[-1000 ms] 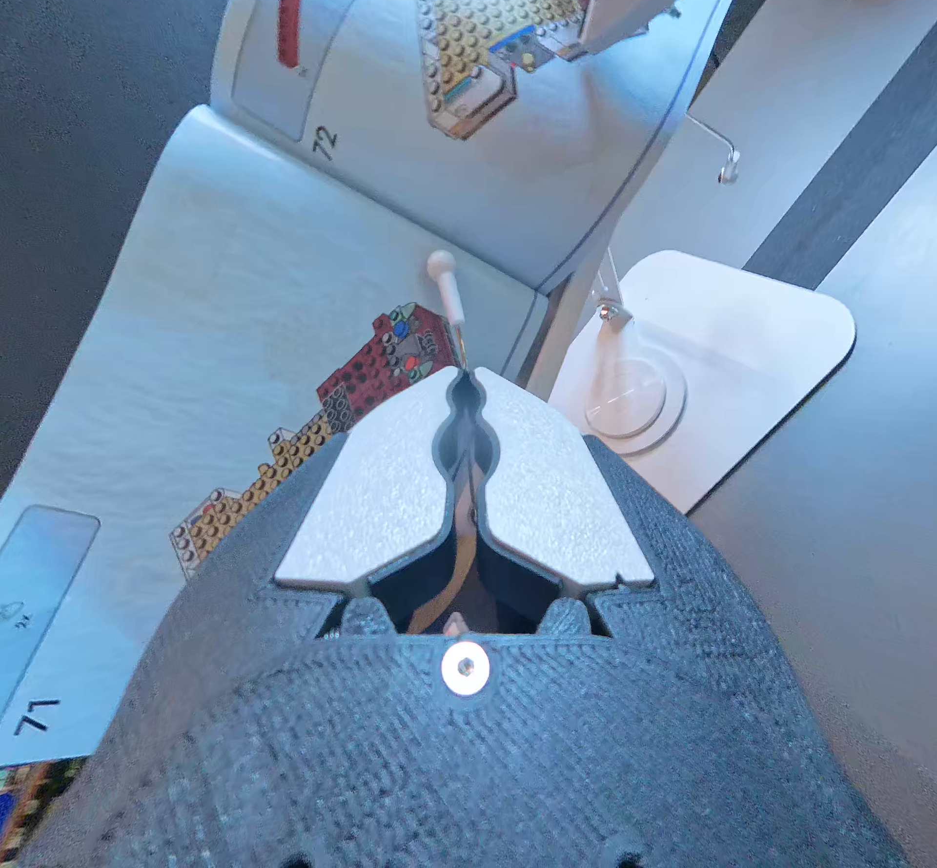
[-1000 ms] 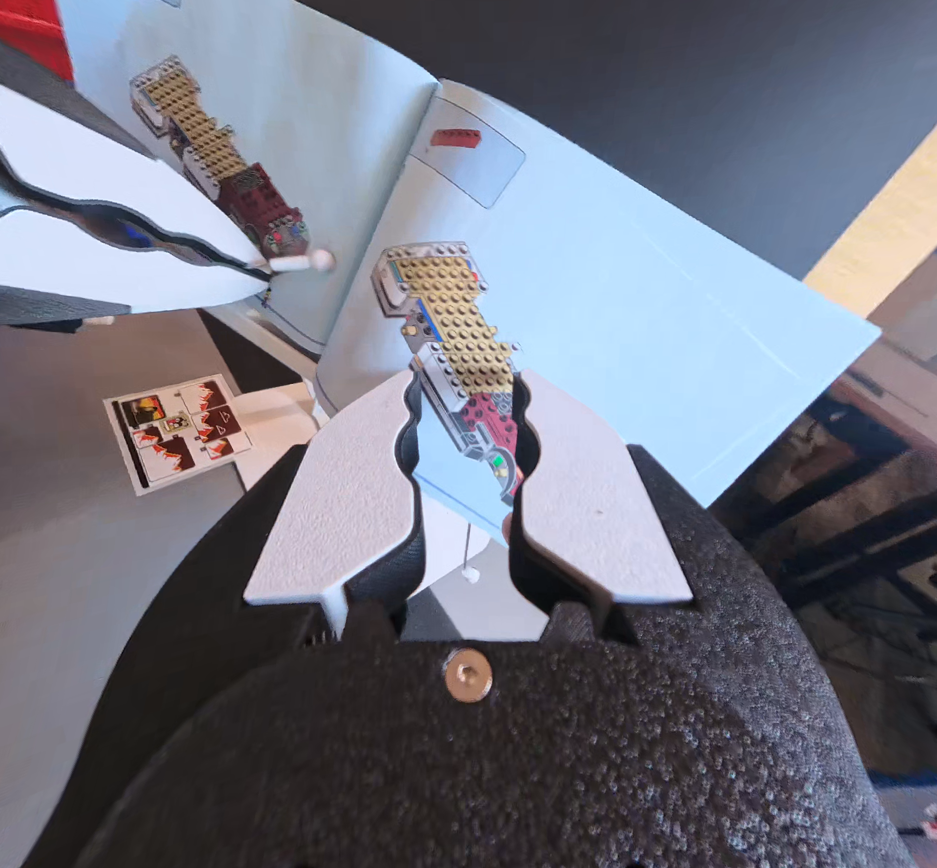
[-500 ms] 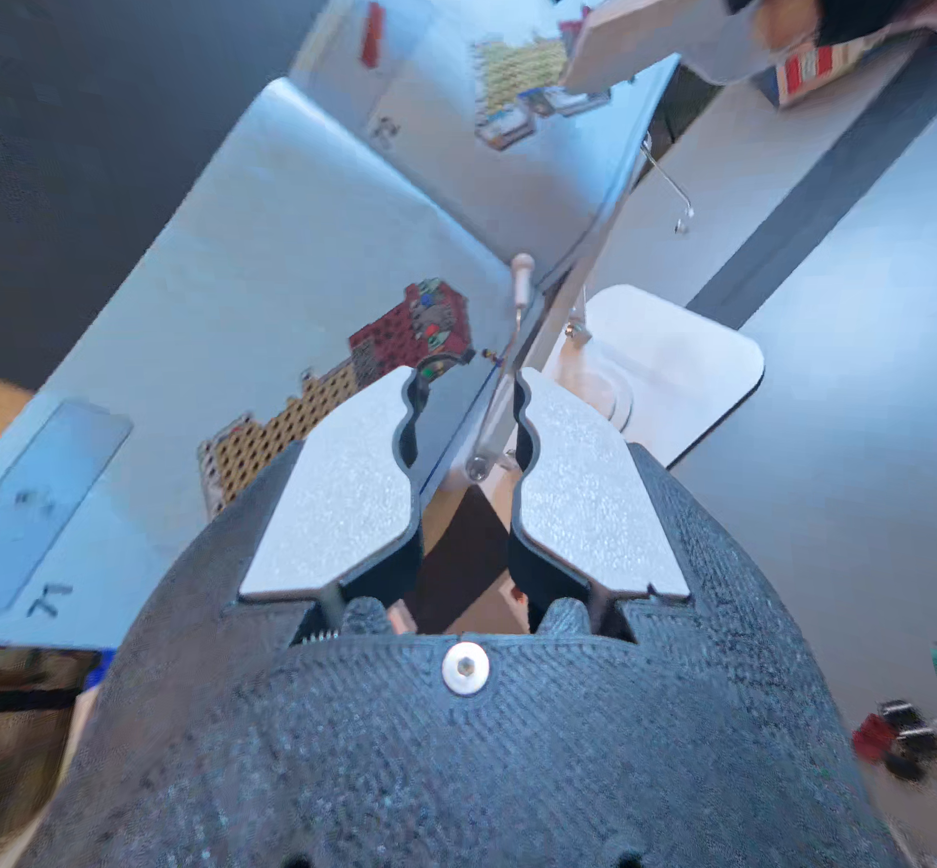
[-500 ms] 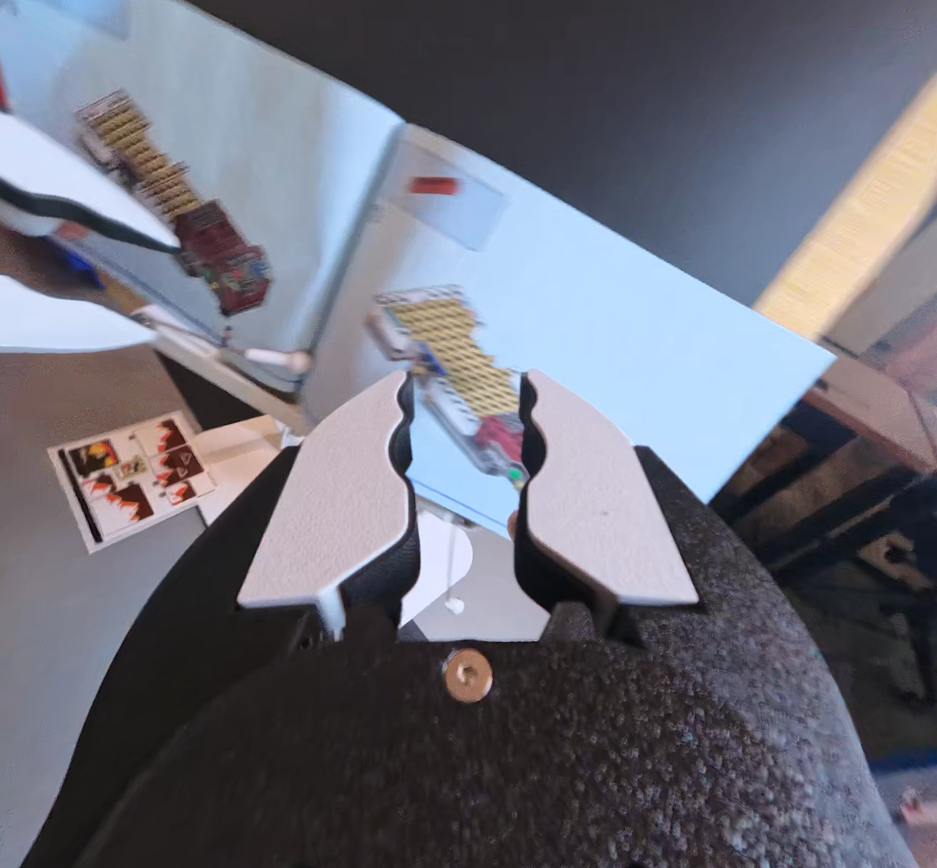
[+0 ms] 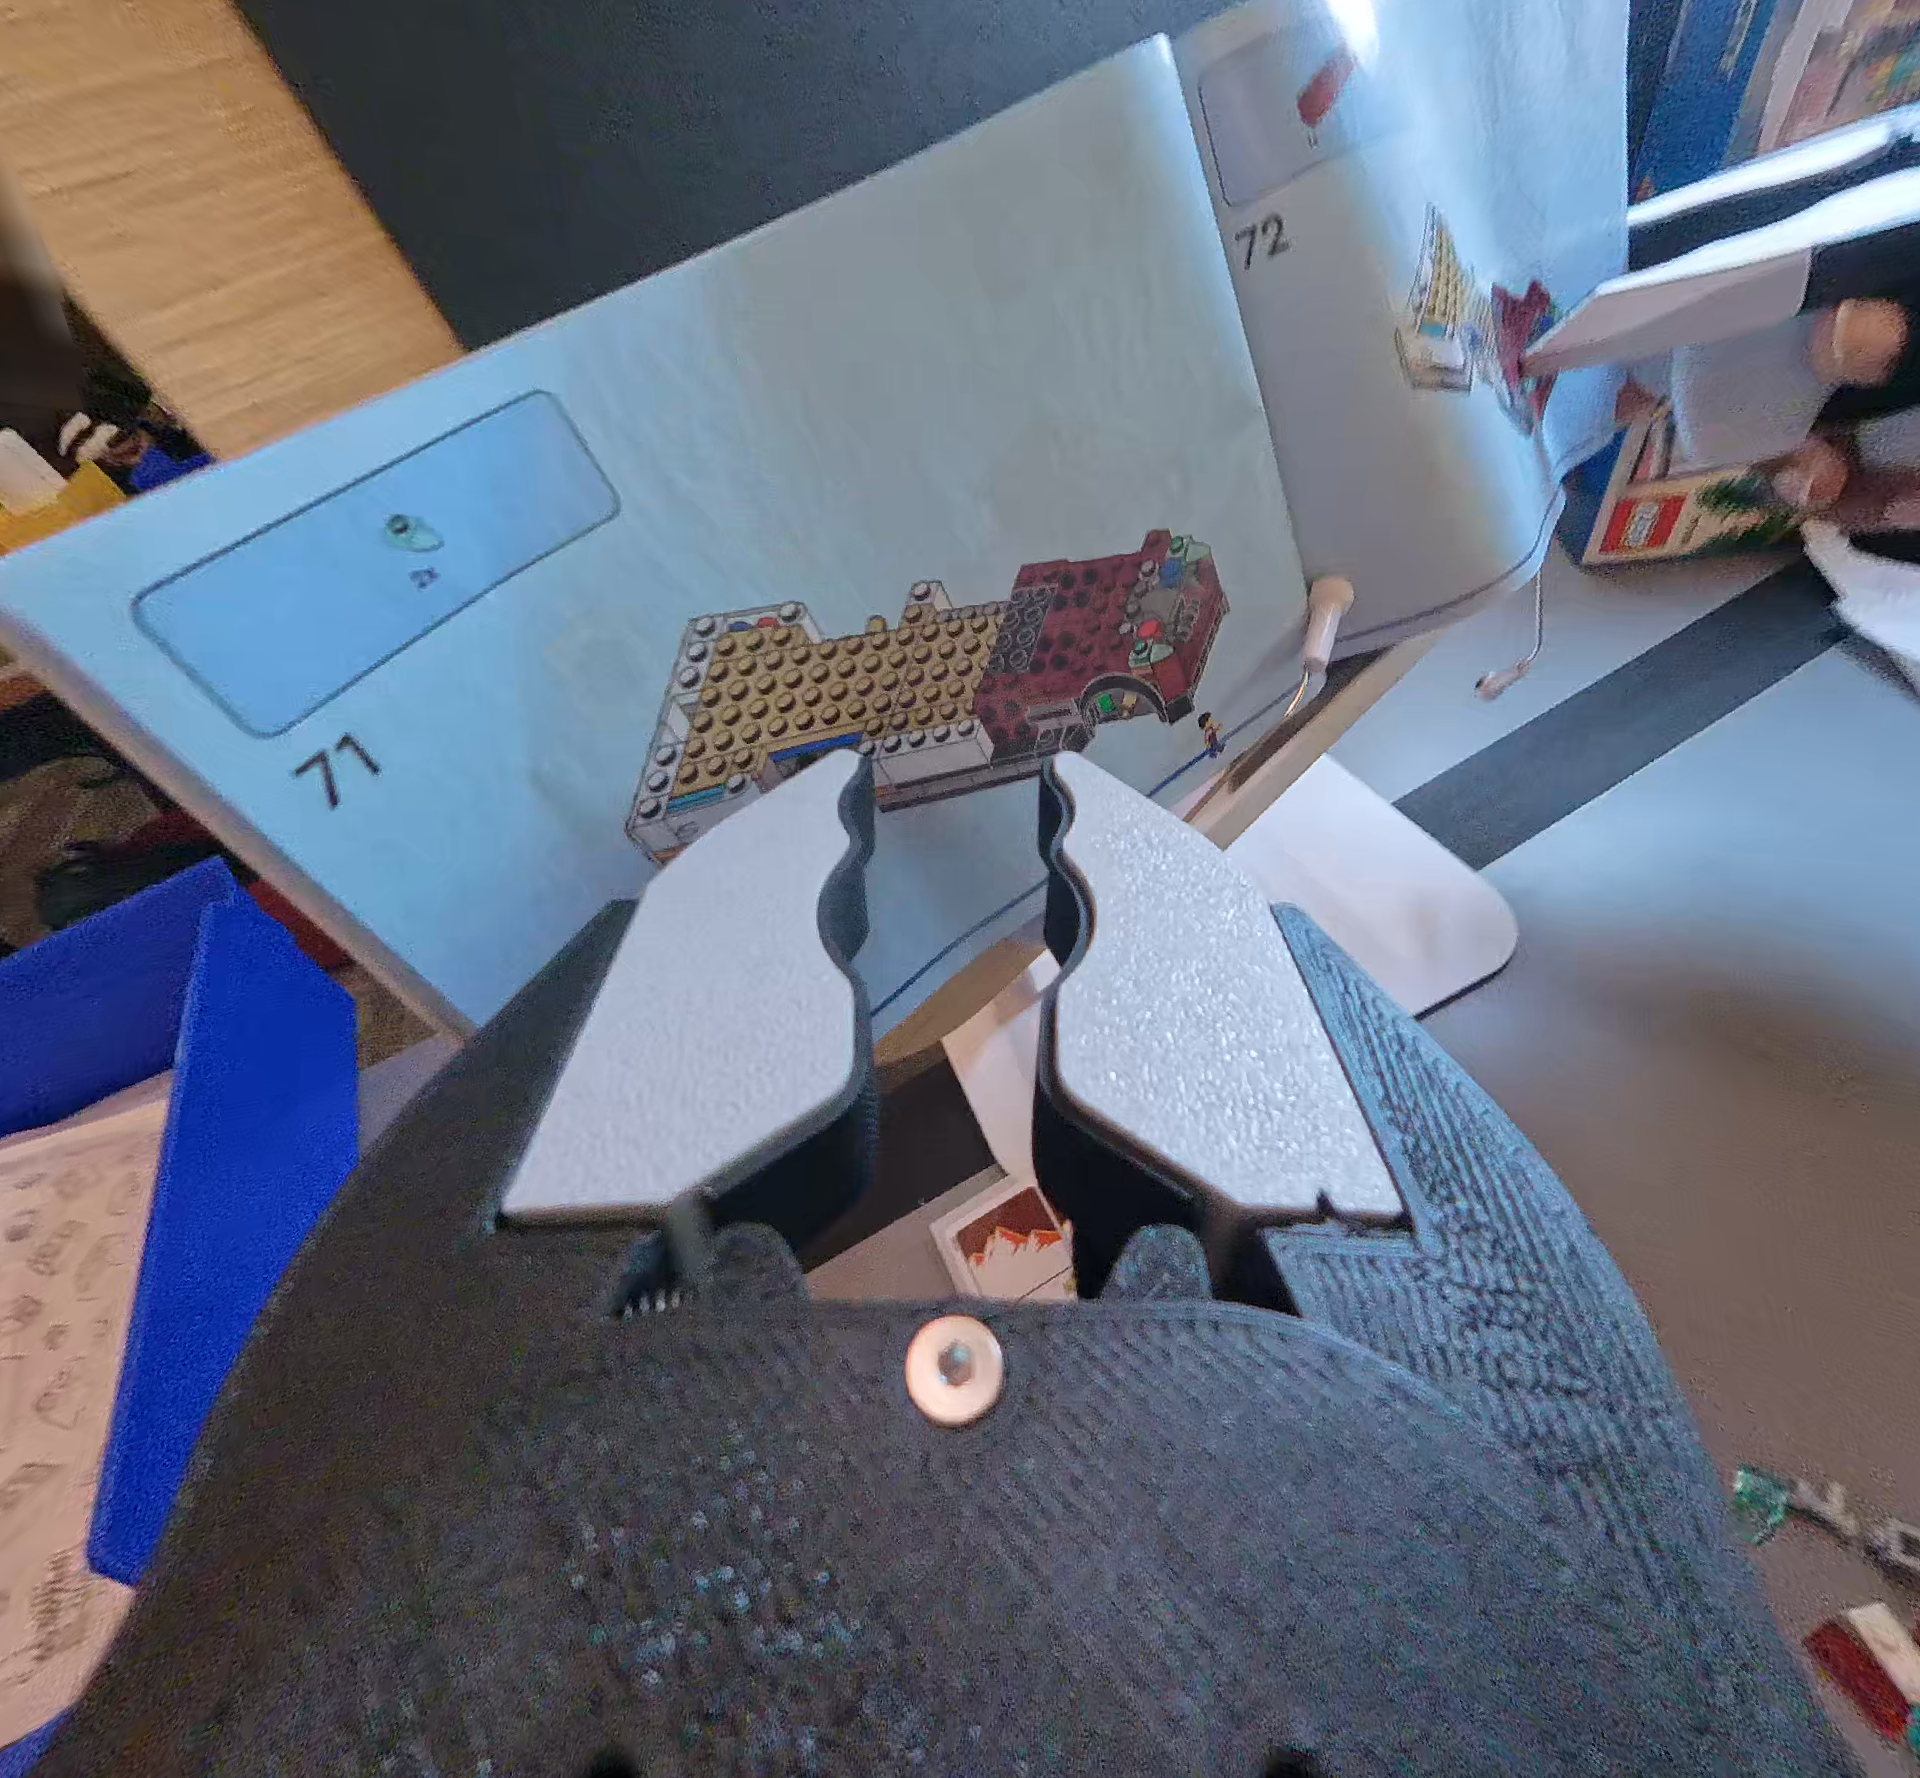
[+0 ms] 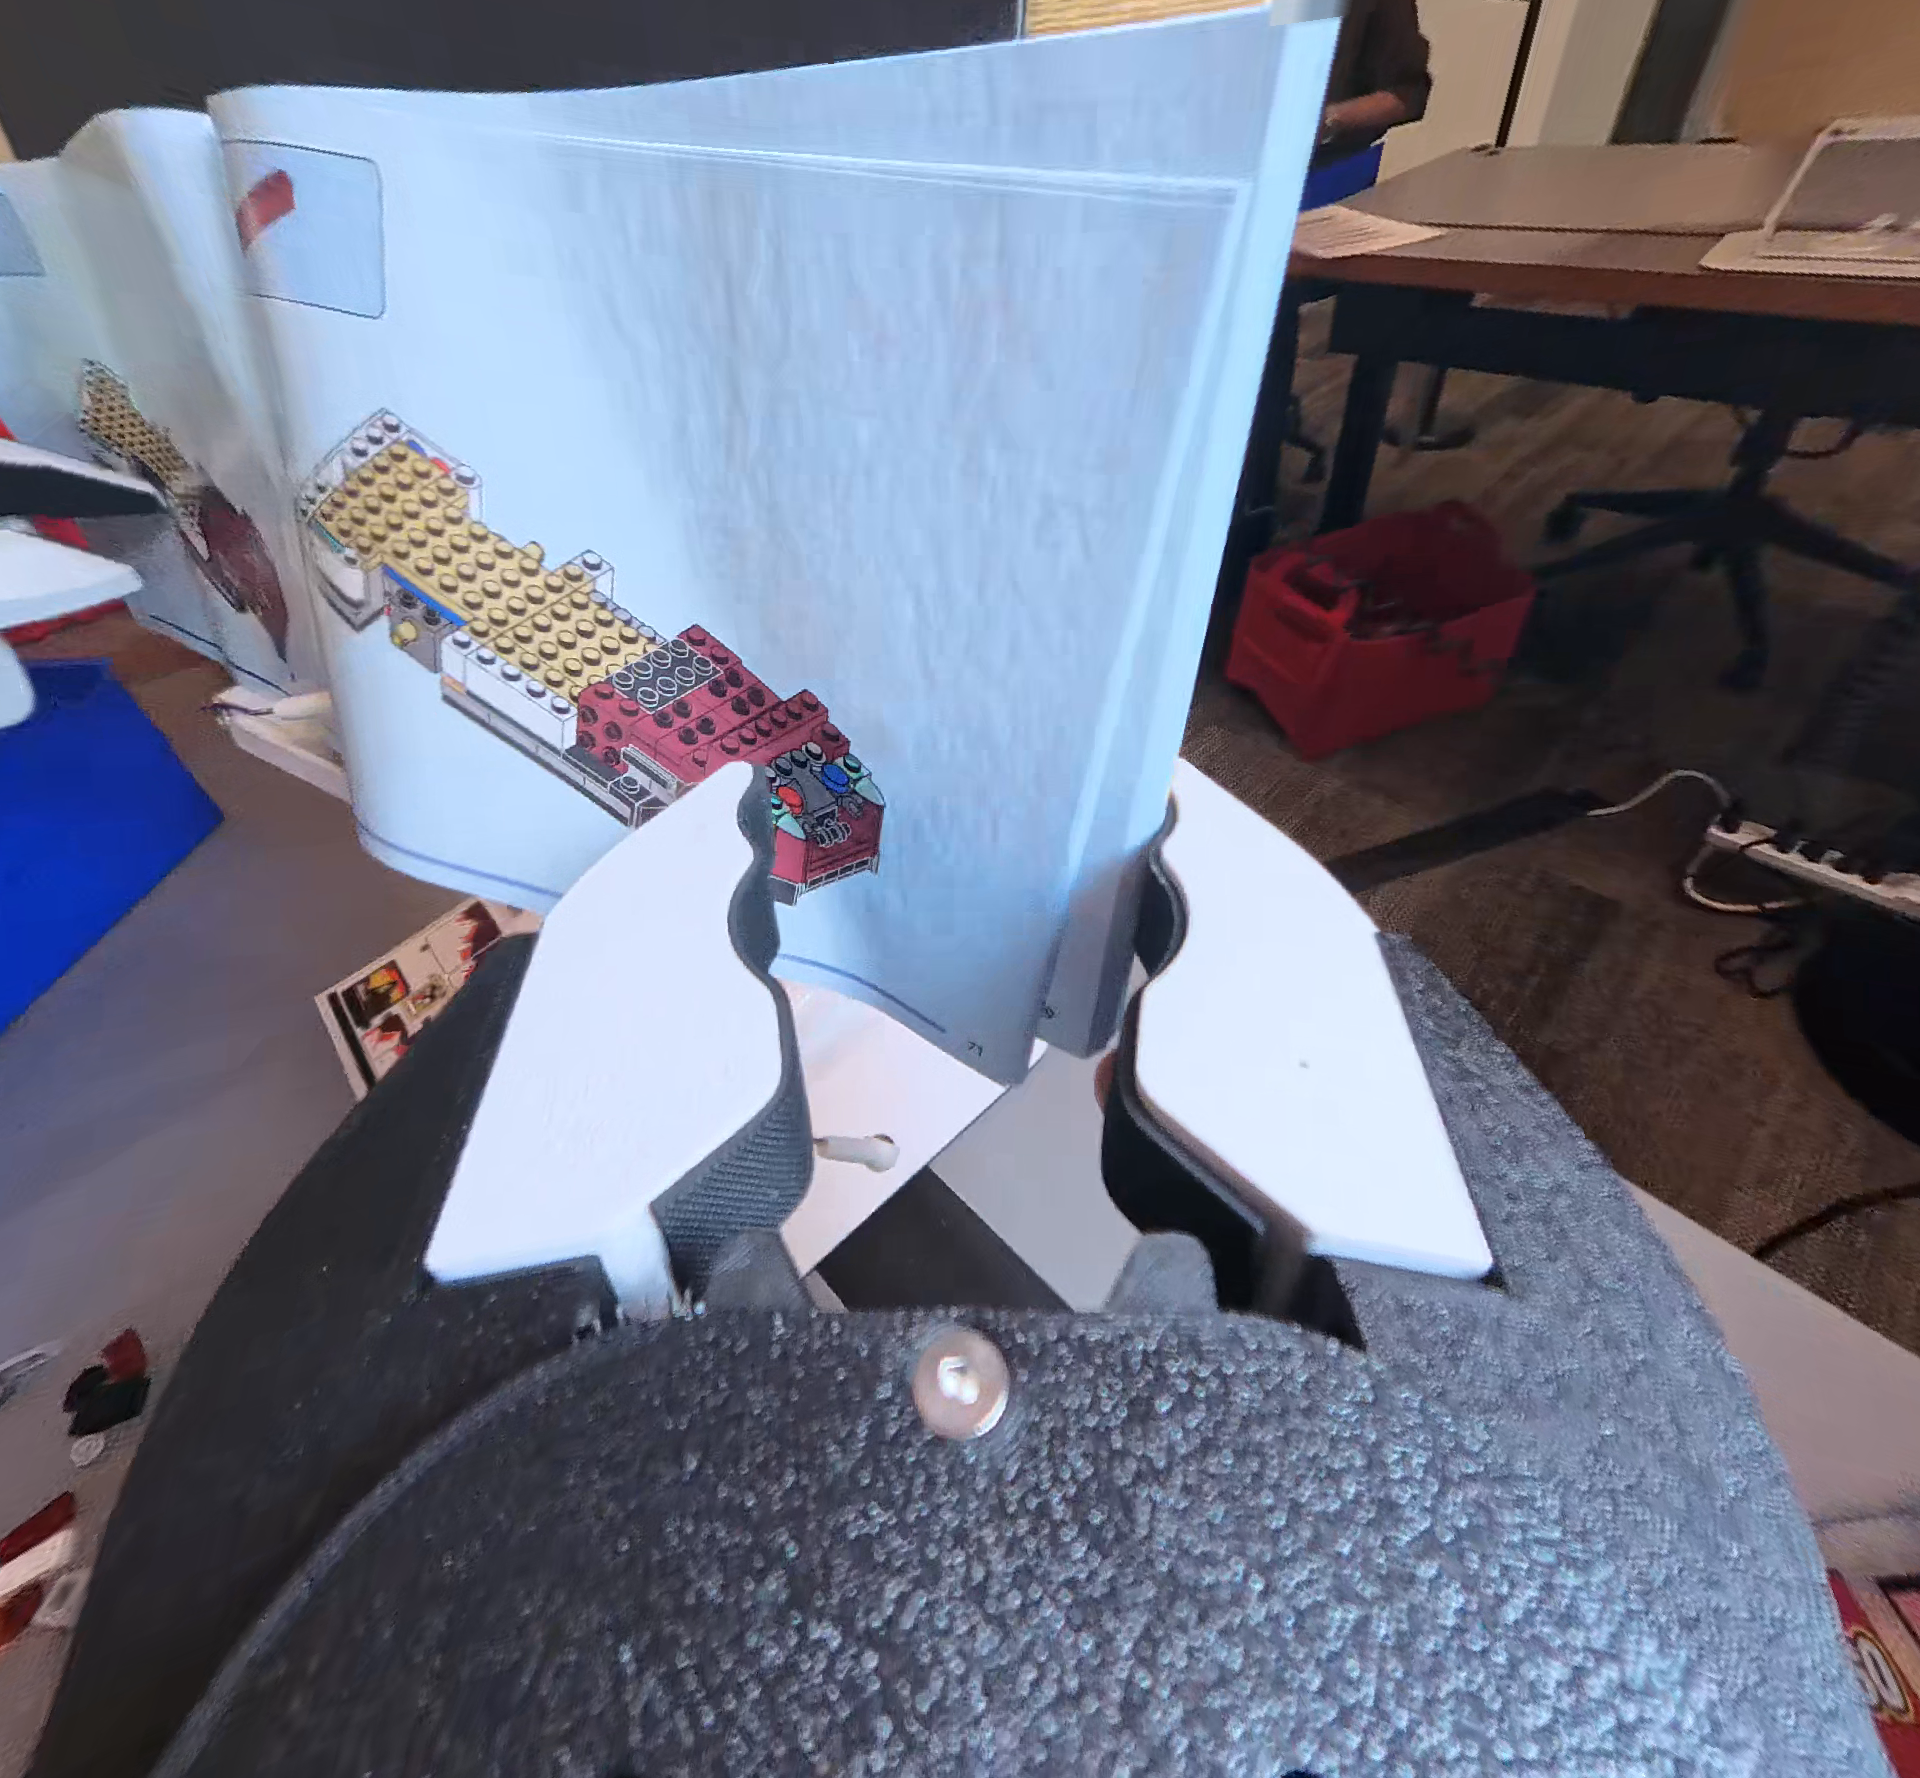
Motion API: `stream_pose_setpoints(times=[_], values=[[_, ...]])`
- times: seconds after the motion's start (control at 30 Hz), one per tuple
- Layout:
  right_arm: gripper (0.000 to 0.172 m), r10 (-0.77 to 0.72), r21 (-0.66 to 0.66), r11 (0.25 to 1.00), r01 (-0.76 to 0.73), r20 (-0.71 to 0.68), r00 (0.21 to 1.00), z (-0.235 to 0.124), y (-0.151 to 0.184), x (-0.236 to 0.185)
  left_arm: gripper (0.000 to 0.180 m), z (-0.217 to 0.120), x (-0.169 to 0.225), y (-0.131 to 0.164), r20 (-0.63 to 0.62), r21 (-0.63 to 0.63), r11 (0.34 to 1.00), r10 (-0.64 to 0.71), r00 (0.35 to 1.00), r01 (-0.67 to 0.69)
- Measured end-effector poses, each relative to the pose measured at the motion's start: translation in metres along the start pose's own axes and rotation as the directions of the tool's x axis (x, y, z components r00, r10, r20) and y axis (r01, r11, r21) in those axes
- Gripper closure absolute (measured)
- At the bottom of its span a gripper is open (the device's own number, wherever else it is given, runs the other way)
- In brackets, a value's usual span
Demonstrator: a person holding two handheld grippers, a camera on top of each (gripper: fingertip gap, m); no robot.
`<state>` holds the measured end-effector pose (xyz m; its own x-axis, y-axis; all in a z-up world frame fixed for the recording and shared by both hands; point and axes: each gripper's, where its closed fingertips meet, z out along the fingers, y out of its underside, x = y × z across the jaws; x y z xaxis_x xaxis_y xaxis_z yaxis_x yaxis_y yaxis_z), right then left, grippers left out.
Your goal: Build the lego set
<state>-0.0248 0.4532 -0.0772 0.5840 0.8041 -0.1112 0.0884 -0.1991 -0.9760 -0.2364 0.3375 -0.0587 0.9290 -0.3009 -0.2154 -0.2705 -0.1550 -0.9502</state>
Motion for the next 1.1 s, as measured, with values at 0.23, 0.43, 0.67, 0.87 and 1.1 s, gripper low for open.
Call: stream_pose_setpoints(times=[0.23, 0.43, 0.67, 0.87, 1.1], values=[[0.117, -0.013, 0.027, 1.0, 0.014, -0.02, 1.0, -0.012, 0.0, -0.001, 0.149, -0.028, -0.022, -0.002, 0.001, 0.087, 0.979, -0.183, 0.983, 0.182], [0.122, -0.009, 0.028, 1.0, 0.009, -0.01, 1.0, -0.019, 0.002, -0.005, 0.155, -0.038, -0.029, 0.003, 0.005, 0.093, 0.974, -0.206, 0.978, 0.205], [0.112, -0.097, 0.058, 0.993, 0.103, -0.094, 0.991, -0.042, -0.013, -0.008, 0.177, -0.081, -0.031, -0.022, 0.022, 0.242, 0.957, -0.169, 0.985, 0.158], [0.12, -0.319, 0.126, 0.935, 0.331, -0.105, 0.942, -0.12, -0.02, -0.081, 0.18, -0.153, -0.029, -0.03, 0.054, 0.298, 0.954, -0.063, 0.997, 0.044], [0.172, -0.247, 0.106, 0.962, 0.253, -0.069, 0.967, -0.217, 0.041, -0.162, 0.18, -0.25, -0.036, 0.004, 0.105, 0.232, 0.972, -0.049, 0.993, 0.023]])
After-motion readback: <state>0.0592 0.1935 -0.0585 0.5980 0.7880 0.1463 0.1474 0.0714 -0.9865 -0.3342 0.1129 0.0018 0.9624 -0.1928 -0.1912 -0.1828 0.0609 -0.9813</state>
